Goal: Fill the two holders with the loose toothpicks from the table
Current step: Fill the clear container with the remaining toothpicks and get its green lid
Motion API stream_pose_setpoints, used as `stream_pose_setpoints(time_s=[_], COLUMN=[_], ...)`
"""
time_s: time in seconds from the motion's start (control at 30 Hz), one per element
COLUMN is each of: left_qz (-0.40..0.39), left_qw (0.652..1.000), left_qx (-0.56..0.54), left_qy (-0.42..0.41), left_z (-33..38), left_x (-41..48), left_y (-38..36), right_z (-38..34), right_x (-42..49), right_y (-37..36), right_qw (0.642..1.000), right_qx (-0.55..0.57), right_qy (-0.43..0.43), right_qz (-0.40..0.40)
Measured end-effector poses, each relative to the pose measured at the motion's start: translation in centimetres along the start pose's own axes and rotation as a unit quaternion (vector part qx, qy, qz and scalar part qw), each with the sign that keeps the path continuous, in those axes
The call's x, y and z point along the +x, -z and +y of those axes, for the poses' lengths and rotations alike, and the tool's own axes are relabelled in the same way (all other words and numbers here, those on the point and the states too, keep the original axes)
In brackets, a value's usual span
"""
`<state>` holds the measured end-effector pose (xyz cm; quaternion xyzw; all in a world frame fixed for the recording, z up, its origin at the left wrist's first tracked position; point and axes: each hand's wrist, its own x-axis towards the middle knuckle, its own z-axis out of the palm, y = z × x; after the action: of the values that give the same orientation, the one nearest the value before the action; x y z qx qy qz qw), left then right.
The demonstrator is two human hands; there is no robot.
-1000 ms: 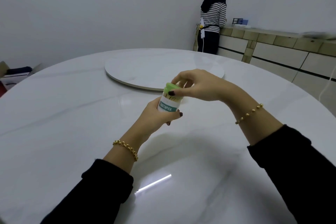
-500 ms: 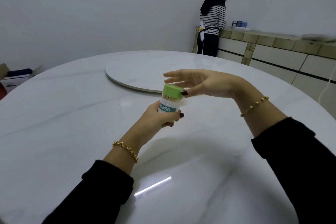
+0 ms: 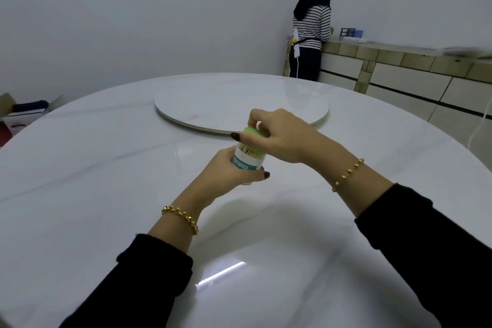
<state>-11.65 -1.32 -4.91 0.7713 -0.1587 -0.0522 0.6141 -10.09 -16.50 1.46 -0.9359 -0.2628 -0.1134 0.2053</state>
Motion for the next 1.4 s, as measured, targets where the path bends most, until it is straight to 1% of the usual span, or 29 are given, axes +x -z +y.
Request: stream_pose_setpoints(time_s=[0.13,0.2,0.23,0.3,0.47,0.53,0.63,0.7,0.8,0.87,0.93,1.03,1.1,1.2,1.23,1.33,1.4], left_qz=[-0.133,-0.158,-0.159,-0.139,-0.057,-0.032,0.034,0.070,0.104,0.116,0.134,0.176,0.195,0.204,0.202,0.195,0.188], left_qw=[0.987,0.979,0.978,0.984,0.998,0.999,0.997,0.994,0.991,0.992,0.989,0.983,0.980,0.978,0.978,0.980,0.982], left_qx=[-0.090,-0.127,-0.132,-0.111,-0.003,0.015,0.054,0.064,0.070,0.027,-0.026,-0.040,-0.041,-0.048,-0.050,-0.046,-0.031], left_qy=[0.022,0.021,0.018,0.009,-0.018,-0.026,-0.045,-0.049,-0.049,-0.047,-0.051,-0.033,-0.013,-0.011,-0.010,-0.013,-0.017], left_z=[0.5,0.7,0.9,1.4,2.0,2.0,1.8,1.4,0.6,0.1,-0.9,-3.1,-4.4,-5.6,-5.9,-6.7,-7.2], left_x=[-0.3,-0.2,0.0,0.3,1.4,1.8,2.5,3.1,3.9,4.2,4.3,4.5,5.0,6.2,6.6,8.0,8.9], left_y=[0.9,1.0,0.9,0.7,0.3,-0.1,-0.6,-0.9,-1.1,-1.1,-1.0,-0.3,0.4,1.3,1.5,2.1,2.2], right_z=[0.0,-0.1,-0.2,-0.2,0.1,0.4,0.6,0.9,1.2,1.6,2.5,5.1,7.3,9.8,10.3,11.3,11.8], right_x=[-0.4,-0.4,-0.3,-0.1,0.1,0.3,0.7,0.9,1.0,1.1,1.2,1.5,1.5,2.1,2.3,3.9,5.0], right_y=[0.5,0.7,0.7,0.8,0.7,0.6,0.4,0.2,-0.6,-1.4,-2.2,-4.6,-7.0,-9.7,-10.2,-10.9,-11.5], right_qw=[0.995,0.992,0.990,0.988,0.987,0.986,0.984,0.983,0.983,0.985,0.985,0.963,0.951,0.946,0.941,0.928,0.931], right_qx=[-0.025,-0.046,-0.059,-0.080,-0.110,-0.111,-0.116,-0.125,-0.131,-0.096,-0.005,0.099,0.116,0.134,0.147,0.158,0.135], right_qy=[0.087,0.110,0.116,0.108,0.056,0.045,0.013,-0.004,-0.014,-0.029,-0.058,-0.132,-0.191,-0.252,-0.267,-0.282,-0.281], right_qz=[0.029,0.046,0.055,0.073,0.103,0.117,0.134,0.133,0.132,0.141,0.164,0.213,0.213,0.154,0.150,0.187,0.189])
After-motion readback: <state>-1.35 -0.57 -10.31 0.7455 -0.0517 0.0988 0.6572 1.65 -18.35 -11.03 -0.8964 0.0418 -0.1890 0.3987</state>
